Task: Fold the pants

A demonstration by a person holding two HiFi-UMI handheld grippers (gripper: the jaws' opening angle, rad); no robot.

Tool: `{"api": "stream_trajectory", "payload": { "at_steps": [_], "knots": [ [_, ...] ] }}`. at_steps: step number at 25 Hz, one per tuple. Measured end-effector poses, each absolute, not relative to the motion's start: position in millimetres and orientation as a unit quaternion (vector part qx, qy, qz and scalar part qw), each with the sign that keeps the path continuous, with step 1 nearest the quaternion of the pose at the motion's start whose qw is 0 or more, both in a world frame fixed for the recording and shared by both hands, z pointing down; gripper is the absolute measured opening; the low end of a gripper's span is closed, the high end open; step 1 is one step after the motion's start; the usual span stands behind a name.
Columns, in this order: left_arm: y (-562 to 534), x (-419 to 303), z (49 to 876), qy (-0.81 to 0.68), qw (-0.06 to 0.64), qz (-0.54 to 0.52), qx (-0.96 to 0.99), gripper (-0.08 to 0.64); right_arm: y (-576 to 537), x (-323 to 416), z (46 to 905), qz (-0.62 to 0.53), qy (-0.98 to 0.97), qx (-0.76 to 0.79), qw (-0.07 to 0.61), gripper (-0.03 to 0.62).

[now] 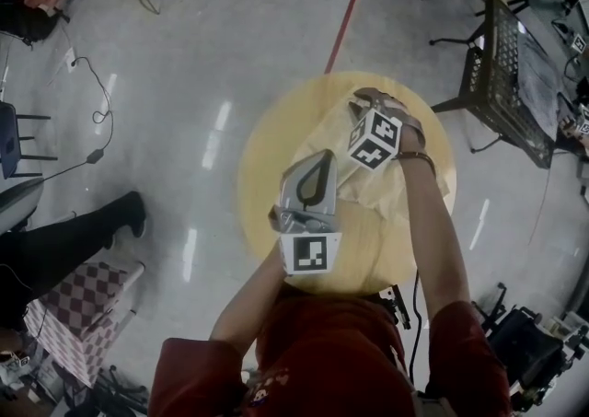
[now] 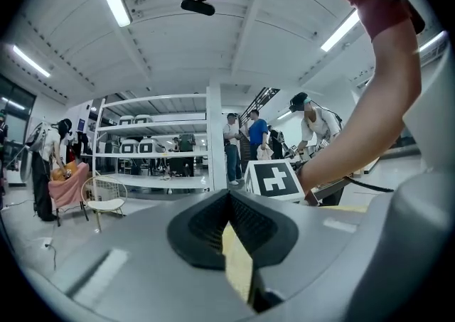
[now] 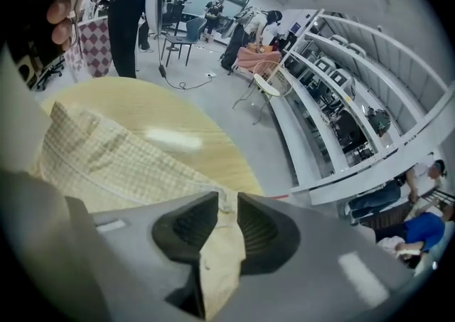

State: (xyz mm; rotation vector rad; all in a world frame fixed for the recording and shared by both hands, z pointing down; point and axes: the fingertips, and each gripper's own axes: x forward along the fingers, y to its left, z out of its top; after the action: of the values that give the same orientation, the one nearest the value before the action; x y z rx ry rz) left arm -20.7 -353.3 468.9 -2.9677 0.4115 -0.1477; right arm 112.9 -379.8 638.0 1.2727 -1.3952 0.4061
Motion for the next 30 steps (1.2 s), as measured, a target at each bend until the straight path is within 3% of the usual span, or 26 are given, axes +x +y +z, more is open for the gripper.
{"api": "stream_trajectory", "payload": {
  "at_steps": [4, 12, 20, 24, 30],
  "knots": [
    [-352, -26, 461, 0.137, 0.067, -0.043, -0.987, 0.006, -372, 105, 621, 0.173, -0.591, 0.559, 0.556, 0.116],
    [-332, -29, 440, 0.149, 0.074, -0.024, -0.986, 0.006, -326, 89, 569, 0.138, -0.584, 0.608, 0.52, 0.12],
    [-293, -13, 414, 0.204, 0.11, -0.018, -0.973, 0.006, -268, 74, 492, 0.092, -0.619, 0.682, 0.379, 0.12],
    [-268, -11, 400, 0.283, 0.033, 0.0, -0.959, 0.006, -234, 71, 448, 0.057, -0.65, 0.696, 0.3, 0.12],
    [-225, -9, 379, 0.354, 0.045, 0.011, -0.934, 0.006, -186, 77, 398, -0.006, -0.699, 0.678, 0.228, 0.12]
  ]
}}
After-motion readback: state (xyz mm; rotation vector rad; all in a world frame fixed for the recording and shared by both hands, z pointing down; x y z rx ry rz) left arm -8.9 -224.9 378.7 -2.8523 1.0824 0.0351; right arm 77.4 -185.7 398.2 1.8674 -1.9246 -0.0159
